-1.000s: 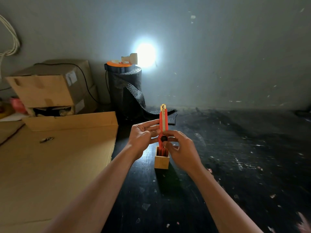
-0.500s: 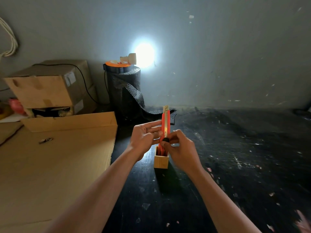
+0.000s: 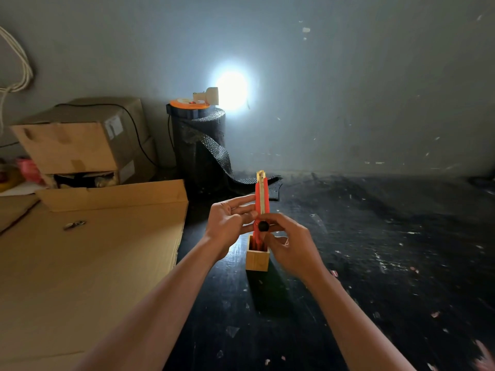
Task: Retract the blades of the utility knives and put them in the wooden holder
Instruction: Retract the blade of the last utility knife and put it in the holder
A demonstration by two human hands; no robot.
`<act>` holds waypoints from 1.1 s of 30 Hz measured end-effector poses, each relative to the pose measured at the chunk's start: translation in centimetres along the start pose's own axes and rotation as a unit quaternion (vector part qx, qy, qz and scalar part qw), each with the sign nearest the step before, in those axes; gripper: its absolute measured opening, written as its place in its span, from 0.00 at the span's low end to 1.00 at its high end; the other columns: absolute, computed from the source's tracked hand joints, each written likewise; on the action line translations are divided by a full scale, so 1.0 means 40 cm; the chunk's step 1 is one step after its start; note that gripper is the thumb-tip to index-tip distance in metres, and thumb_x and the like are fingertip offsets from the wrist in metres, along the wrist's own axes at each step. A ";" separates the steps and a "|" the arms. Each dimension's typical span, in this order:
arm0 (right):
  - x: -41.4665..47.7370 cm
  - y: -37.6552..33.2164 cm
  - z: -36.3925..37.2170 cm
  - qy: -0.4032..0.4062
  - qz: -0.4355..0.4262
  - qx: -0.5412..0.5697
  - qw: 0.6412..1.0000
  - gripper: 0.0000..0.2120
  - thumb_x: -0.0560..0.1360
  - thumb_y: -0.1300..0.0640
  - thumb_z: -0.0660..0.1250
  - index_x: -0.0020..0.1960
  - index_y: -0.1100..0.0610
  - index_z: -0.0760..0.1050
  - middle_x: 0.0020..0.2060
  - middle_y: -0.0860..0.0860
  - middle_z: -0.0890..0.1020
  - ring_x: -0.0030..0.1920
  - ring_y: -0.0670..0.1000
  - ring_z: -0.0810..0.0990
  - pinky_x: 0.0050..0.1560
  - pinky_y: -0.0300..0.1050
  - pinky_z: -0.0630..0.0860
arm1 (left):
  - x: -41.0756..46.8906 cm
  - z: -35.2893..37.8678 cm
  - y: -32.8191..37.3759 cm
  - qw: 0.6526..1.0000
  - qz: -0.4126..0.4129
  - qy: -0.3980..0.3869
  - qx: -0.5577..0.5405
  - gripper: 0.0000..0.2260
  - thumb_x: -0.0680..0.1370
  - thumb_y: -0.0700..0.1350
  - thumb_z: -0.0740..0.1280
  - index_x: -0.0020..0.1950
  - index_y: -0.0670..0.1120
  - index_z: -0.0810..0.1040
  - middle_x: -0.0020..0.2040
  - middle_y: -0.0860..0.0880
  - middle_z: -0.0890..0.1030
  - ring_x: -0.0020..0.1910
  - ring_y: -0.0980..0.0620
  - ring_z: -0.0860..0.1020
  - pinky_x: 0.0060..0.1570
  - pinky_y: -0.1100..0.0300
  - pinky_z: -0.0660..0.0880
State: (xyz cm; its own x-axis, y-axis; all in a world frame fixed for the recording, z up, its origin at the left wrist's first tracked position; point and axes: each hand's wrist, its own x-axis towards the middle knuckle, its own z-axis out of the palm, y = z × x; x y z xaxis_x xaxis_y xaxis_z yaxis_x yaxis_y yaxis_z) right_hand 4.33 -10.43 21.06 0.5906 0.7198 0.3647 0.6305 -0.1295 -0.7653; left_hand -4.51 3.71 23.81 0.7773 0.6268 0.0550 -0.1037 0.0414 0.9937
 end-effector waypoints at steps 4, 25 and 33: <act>0.001 0.005 0.003 -0.004 0.001 -0.010 1.000 0.13 0.78 0.60 0.71 0.57 0.46 0.78 0.48 0.34 0.79 0.45 0.29 0.78 0.43 0.22 0.73 | 0.002 -0.001 -0.008 1.000 0.000 0.004 0.003 0.18 0.77 0.28 0.70 0.65 0.41 0.82 0.44 0.53 0.89 0.44 0.53 0.89 0.38 0.62 0.83; 0.134 0.123 0.051 0.053 0.063 0.053 0.995 0.17 0.80 0.53 0.69 0.67 0.55 0.76 0.48 0.49 0.85 0.43 0.42 0.85 0.41 0.37 0.84 | 0.074 -0.015 -0.174 0.998 -0.047 -0.024 -0.032 0.17 0.75 0.25 0.69 0.59 0.41 0.83 0.47 0.43 0.89 0.45 0.46 0.89 0.44 0.53 0.86; 0.203 0.236 0.090 0.062 0.079 0.050 0.994 0.09 0.79 0.55 0.70 0.58 0.57 0.79 0.44 0.50 0.84 0.41 0.37 0.84 0.35 0.35 0.81 | 0.169 -0.074 -0.344 0.978 -0.064 0.038 0.195 0.17 0.76 0.32 0.73 0.64 0.41 0.82 0.54 0.46 0.86 0.55 0.49 0.86 0.57 0.53 0.83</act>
State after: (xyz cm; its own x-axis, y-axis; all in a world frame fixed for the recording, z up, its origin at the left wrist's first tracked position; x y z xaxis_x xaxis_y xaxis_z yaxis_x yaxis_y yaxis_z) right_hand 13.26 -3.36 14.91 0.7393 0.6061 0.2934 0.4756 -0.1615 -0.8647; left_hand 0.34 9.70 10.20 0.7186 0.6924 -0.0648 0.2480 -0.1681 0.9541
